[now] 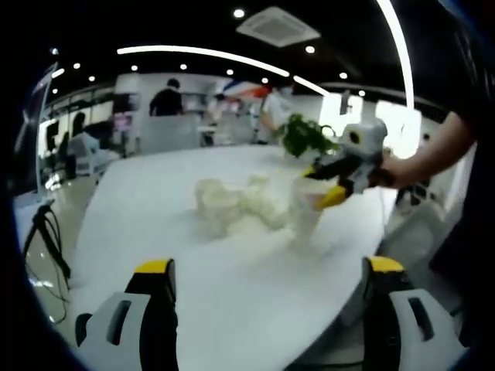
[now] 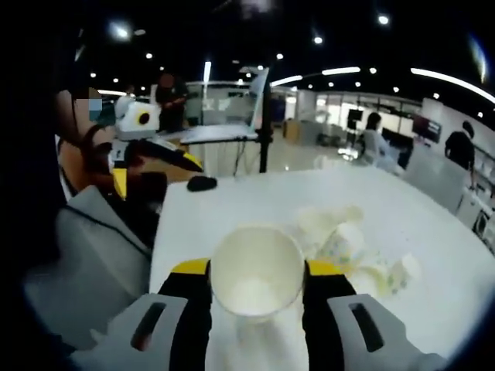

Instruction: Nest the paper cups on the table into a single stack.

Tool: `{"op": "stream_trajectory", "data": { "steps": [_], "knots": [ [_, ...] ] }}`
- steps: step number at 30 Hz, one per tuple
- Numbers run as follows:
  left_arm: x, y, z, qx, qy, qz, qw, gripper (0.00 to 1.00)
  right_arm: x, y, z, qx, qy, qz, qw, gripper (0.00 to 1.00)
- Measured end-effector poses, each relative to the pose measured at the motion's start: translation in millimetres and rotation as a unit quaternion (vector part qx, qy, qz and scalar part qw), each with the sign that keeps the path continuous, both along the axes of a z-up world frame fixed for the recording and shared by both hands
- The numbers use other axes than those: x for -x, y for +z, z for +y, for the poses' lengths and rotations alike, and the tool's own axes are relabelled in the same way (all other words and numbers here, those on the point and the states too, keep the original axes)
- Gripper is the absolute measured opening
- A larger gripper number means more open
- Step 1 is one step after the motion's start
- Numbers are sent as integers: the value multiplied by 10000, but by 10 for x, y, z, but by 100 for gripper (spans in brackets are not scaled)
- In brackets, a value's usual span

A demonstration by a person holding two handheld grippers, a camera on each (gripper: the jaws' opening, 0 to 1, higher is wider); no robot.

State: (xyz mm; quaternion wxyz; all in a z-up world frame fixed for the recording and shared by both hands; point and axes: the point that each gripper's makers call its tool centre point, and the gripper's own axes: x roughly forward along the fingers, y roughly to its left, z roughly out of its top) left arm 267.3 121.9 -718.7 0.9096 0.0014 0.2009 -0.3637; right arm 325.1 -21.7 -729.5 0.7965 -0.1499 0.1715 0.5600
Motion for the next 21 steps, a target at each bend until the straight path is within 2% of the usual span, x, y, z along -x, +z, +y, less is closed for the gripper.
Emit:
{"op": "stream_trajectory", "data": {
  "steps": [9,15,21],
  "knots": [
    [10,86,39,-39,-19,-107,9999,100,266,-237,35,17,23,265,9996,42],
    [37,78,47,-60,-20,-83,9999,100,353,-394,32,73,10,374,9993,42],
    [83,48,23,-77,-29,-30,10000,100,406,-467,41,83,-5,424,9991,42]
  ]
}}
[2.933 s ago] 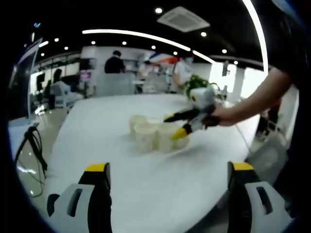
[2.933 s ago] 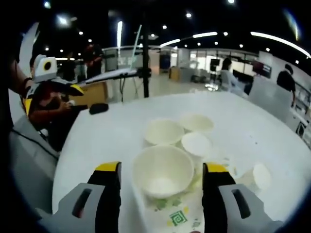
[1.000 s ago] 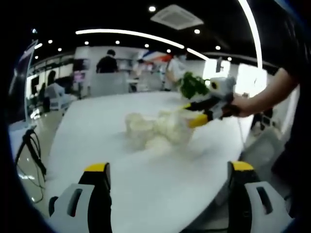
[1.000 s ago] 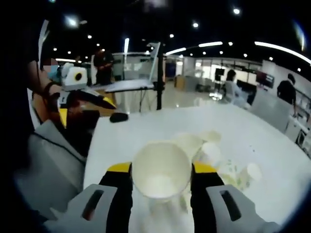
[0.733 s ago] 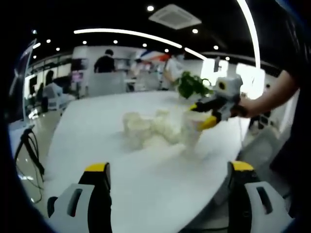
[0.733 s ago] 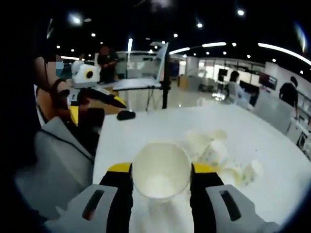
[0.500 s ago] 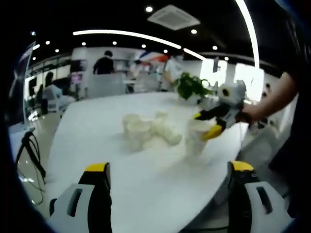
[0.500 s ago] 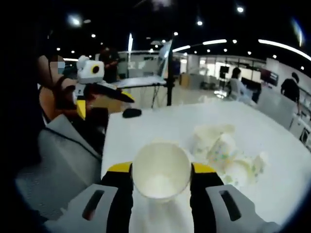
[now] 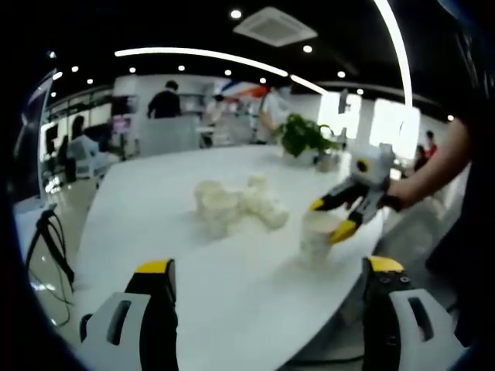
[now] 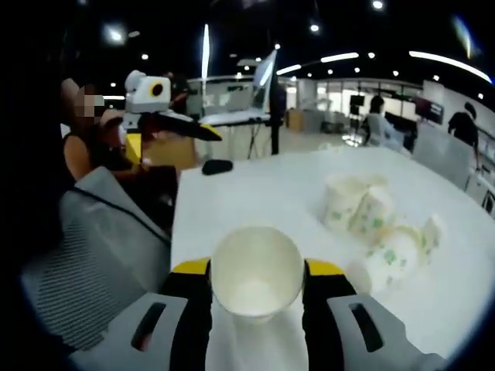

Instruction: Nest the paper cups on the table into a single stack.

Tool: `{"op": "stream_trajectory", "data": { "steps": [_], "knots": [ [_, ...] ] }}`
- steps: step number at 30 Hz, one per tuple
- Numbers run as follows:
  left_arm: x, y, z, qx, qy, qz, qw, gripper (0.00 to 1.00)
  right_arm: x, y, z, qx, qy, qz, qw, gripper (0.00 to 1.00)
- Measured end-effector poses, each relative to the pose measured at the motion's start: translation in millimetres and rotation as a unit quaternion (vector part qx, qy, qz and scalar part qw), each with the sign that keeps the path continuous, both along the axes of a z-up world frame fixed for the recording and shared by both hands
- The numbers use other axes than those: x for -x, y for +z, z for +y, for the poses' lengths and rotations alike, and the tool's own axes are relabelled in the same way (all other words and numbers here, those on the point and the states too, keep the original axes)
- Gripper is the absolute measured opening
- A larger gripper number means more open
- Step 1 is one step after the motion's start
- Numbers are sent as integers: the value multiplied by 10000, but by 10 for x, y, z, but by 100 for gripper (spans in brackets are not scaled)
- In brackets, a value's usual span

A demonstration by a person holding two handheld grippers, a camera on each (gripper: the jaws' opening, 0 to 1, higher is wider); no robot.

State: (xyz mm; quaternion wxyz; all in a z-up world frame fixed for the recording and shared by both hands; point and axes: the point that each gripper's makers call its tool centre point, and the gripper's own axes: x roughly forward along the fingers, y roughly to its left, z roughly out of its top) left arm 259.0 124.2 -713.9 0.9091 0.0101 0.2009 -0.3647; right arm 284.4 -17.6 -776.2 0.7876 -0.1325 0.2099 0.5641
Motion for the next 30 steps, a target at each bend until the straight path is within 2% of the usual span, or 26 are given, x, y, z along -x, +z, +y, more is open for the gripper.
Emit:
{"op": "stream_trajectory", "data": {
  "steps": [20,30],
  "knots": [
    [17,-20,5,15,36,54,10000,100,78,-160,2,42,25,108,9999,42],
    [21,-13,-12,28,16,68,10000,100,97,-150,4,14,35,87,10000,43]
  ]
}}
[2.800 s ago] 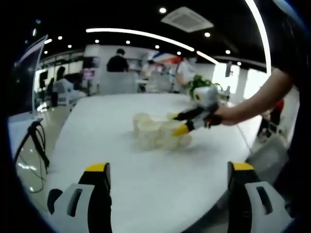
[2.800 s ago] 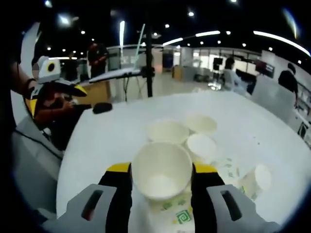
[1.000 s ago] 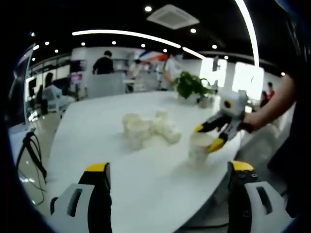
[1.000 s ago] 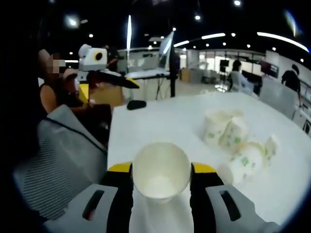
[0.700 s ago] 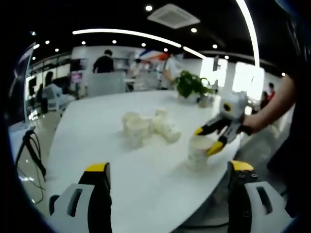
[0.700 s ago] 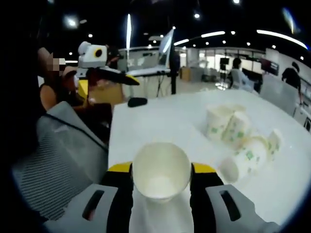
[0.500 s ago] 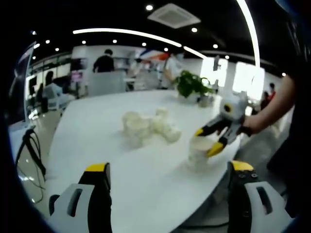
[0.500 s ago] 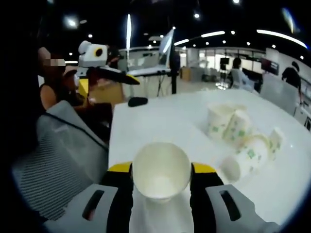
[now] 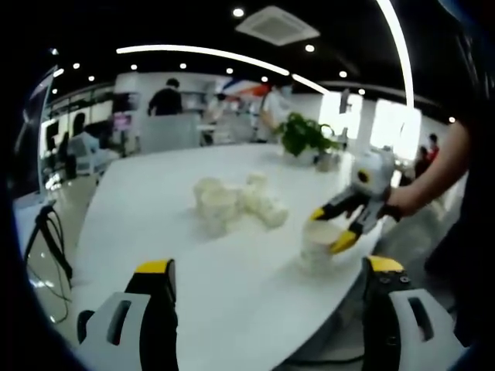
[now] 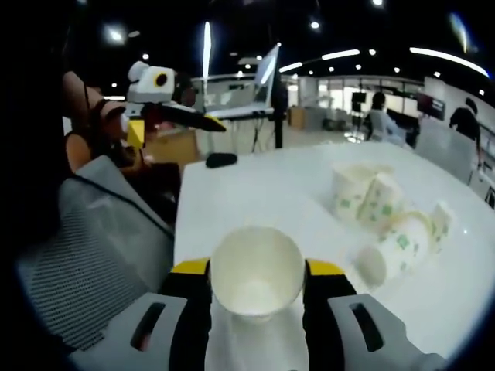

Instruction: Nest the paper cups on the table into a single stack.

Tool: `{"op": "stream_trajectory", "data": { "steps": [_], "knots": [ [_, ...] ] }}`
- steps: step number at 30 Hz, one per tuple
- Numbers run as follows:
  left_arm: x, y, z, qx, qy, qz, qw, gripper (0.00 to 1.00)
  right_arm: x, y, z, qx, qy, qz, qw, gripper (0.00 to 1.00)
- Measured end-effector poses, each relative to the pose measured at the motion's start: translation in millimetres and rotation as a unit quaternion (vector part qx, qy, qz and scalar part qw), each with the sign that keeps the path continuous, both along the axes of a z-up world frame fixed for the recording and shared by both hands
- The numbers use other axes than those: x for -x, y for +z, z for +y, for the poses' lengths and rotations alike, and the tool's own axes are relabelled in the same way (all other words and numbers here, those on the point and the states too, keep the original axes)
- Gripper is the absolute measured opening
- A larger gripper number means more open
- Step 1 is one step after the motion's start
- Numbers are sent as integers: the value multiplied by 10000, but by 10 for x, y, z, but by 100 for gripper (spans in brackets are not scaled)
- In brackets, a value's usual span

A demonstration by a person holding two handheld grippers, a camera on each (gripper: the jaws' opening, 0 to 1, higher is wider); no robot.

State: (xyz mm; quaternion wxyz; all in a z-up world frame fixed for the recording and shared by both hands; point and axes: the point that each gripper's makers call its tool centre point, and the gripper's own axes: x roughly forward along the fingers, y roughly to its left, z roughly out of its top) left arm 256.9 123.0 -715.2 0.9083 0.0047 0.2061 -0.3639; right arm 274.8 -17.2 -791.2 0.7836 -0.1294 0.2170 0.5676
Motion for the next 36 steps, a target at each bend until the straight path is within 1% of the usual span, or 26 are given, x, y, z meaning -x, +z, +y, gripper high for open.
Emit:
{"op": "stream_trajectory", "data": {
  "steps": [16,25,32,36],
  "knots": [
    [29,0,-16,-4,-19,4,10000,100,42,-19,-39,64,-10,-66,10000,48],
    [39,7,-21,-23,-45,3,10000,100,67,-16,-38,56,-22,-38,10000,50],
    [37,6,-34,-22,-65,-5,10000,100,71,-19,-61,65,-85,-43,9999,56],
    [38,19,-41,-19,-59,-14,10000,100,70,2,-67,29,-106,-61,9999,58]
  ]
}}
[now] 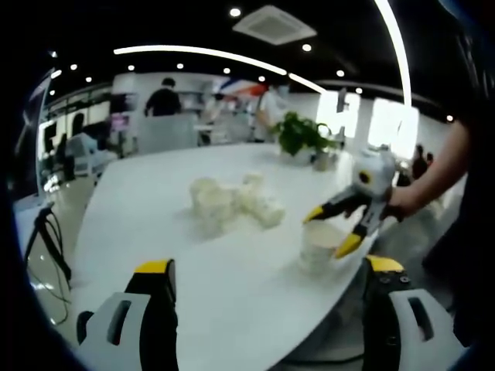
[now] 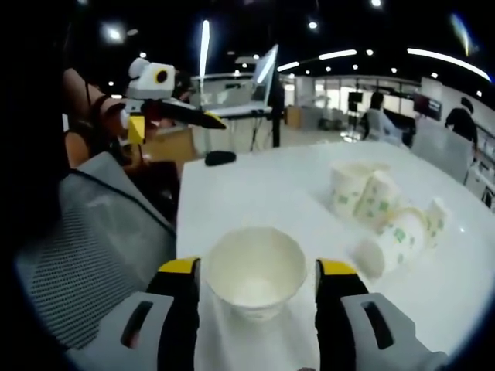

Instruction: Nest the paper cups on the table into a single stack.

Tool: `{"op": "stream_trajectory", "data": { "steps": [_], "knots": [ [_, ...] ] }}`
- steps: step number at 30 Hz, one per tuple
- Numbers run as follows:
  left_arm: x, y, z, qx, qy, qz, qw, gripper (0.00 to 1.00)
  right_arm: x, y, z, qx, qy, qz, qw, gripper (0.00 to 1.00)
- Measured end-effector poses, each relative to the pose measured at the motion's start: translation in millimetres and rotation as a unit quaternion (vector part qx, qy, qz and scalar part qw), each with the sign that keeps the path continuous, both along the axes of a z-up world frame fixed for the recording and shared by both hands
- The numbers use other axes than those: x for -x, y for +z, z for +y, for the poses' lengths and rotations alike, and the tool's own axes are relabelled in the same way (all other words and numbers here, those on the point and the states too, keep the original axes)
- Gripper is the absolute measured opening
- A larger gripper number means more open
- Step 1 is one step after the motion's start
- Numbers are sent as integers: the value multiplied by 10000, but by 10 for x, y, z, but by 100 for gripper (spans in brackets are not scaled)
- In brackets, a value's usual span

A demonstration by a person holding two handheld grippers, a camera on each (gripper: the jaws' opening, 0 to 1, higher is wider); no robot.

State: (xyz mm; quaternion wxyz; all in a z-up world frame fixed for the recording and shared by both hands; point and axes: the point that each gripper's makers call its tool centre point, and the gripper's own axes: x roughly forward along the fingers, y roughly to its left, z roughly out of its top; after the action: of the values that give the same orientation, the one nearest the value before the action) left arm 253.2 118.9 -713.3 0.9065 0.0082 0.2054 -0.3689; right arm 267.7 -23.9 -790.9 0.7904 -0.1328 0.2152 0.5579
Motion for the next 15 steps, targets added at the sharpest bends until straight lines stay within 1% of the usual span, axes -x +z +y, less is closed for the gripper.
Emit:
{"op": "stream_trajectory", "data": {
  "steps": [6,8,10,11,12,14,15],
  "knots": [
    [-16,-13,22,34,37,-3,10000,100,-24,152,-42,-171,-112,-72,9998,59],
    [-22,-9,22,43,38,-10,10000,100,-44,278,-43,-438,-207,-116,9988,60],
    [-34,-5,23,58,35,-20,10000,100,-64,331,-68,-517,-317,-97,9981,62],
    [-39,-9,26,49,27,-18,10000,100,-95,385,-88,-613,-451,-106,9970,62],
    [-44,-13,27,44,17,-17,10000,100,-117,444,-91,-729,-529,-138,9958,62],
    [-59,-16,26,50,0,-17,10000,100,-150,523,-136,-761,-643,-202,9948,62],
    [-67,-15,21,45,-8,-13,10000,100,-190,586,-174,-835,-779,-261,9931,62]
  ]
}}
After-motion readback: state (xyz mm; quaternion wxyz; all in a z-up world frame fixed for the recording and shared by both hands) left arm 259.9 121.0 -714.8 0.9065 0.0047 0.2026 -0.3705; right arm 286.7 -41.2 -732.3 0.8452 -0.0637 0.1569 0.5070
